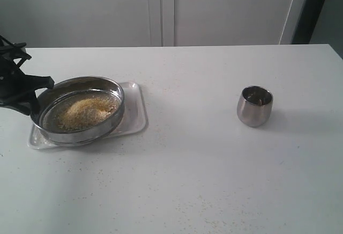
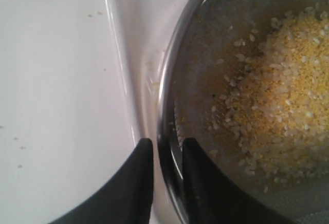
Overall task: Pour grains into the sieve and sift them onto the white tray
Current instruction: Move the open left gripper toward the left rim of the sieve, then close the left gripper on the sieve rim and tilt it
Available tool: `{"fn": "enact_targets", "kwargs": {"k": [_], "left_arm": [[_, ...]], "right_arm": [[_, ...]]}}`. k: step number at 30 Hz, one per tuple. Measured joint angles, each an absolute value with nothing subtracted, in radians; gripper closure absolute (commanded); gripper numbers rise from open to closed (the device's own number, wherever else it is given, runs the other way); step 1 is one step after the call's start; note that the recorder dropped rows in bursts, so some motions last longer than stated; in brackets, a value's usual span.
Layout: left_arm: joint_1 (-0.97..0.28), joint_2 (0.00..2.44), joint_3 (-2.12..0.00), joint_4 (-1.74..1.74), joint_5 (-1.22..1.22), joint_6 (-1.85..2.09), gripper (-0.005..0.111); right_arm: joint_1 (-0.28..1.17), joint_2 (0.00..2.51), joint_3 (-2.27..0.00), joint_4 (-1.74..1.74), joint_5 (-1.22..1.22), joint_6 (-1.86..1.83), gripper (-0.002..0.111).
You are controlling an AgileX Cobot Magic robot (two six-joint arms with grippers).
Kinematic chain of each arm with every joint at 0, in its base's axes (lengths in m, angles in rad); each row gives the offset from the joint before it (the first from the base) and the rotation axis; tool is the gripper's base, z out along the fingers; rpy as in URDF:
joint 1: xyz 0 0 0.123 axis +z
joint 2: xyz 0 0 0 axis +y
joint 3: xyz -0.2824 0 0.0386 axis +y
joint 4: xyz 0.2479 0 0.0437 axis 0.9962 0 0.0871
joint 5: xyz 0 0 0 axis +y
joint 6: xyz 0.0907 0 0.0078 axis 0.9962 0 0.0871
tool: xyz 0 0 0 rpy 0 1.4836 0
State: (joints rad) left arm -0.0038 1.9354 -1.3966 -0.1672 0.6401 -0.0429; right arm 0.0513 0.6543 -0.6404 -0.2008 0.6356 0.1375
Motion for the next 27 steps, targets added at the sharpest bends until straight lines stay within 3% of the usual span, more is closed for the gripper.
{"fn": "enact_targets", "kwargs": {"k": [27], "left_arm": [[-0.004, 2.004, -1.404, -0.193, 0.607, -0.043, 0.080]], "right_arm": [[0.051, 0.654, -0.640, -0.201, 0.636, 0.137, 0.108]]}}
